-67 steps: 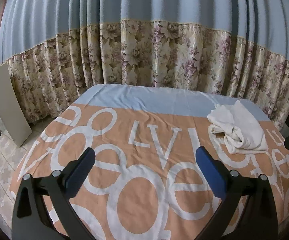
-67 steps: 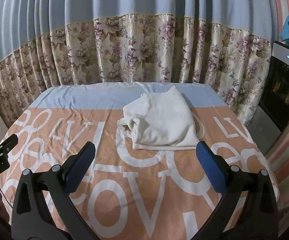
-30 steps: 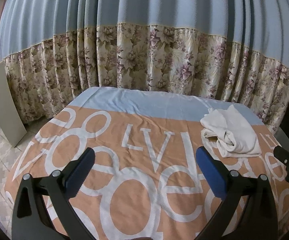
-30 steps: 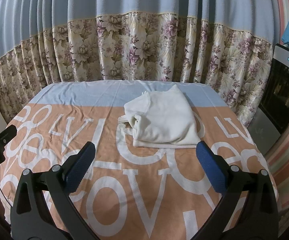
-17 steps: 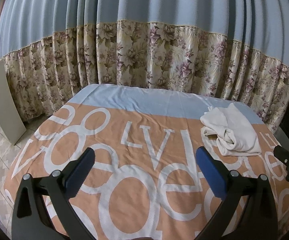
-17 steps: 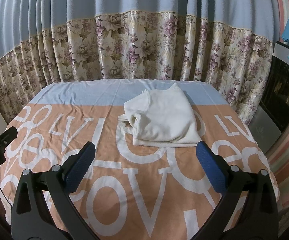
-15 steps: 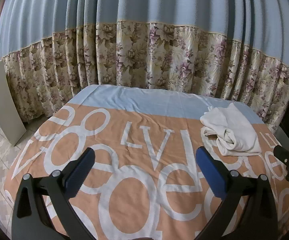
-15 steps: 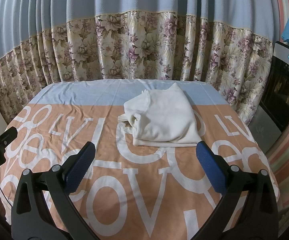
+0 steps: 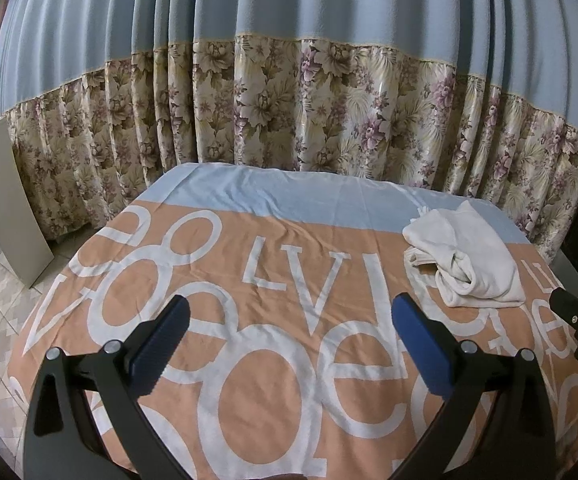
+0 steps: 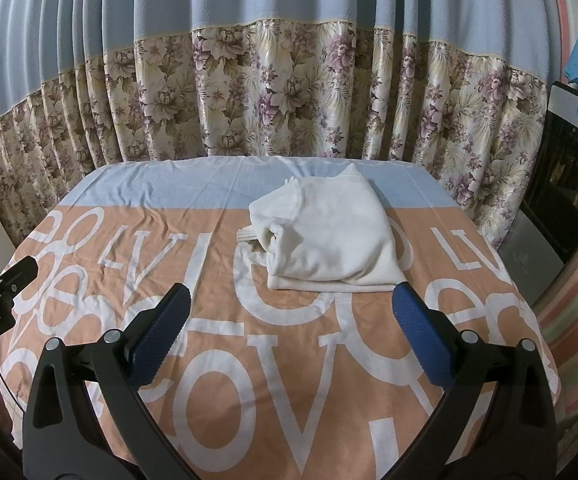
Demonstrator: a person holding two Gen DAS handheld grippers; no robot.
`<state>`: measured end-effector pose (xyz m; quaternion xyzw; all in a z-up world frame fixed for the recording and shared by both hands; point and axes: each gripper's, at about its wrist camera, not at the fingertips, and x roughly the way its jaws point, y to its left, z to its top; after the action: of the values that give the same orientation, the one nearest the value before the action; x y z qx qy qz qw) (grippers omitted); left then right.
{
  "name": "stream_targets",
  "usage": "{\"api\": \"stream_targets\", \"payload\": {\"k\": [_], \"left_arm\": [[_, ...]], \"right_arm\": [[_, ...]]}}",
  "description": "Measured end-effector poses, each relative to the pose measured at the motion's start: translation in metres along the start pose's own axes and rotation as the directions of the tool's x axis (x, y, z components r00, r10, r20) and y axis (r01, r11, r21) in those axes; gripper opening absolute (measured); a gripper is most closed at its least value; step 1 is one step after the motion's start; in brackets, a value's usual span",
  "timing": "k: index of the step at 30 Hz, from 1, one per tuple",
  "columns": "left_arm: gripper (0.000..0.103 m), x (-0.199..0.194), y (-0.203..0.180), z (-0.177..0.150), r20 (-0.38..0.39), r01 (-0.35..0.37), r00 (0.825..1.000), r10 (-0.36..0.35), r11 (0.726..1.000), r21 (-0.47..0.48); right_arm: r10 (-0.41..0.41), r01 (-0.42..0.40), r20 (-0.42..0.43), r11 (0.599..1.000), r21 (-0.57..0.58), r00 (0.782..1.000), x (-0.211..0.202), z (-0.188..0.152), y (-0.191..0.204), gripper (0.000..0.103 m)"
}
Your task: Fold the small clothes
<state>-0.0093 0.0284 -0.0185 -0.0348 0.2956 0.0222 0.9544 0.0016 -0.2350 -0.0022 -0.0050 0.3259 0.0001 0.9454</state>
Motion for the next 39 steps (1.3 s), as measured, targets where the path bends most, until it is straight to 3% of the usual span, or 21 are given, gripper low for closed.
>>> {"api": "stream_targets", "payload": {"k": [39], "left_arm": [[0.101, -0.0044, -0.0035, 0.0059, -0.003, 0.002, 1.000, -0.002, 0.999, 0.036]], "right_arm": [[0.002, -0.002, -0.004, 1.000, 0.006, 1.000, 0.0037, -0.0056, -0.0066, 0.100]]}}
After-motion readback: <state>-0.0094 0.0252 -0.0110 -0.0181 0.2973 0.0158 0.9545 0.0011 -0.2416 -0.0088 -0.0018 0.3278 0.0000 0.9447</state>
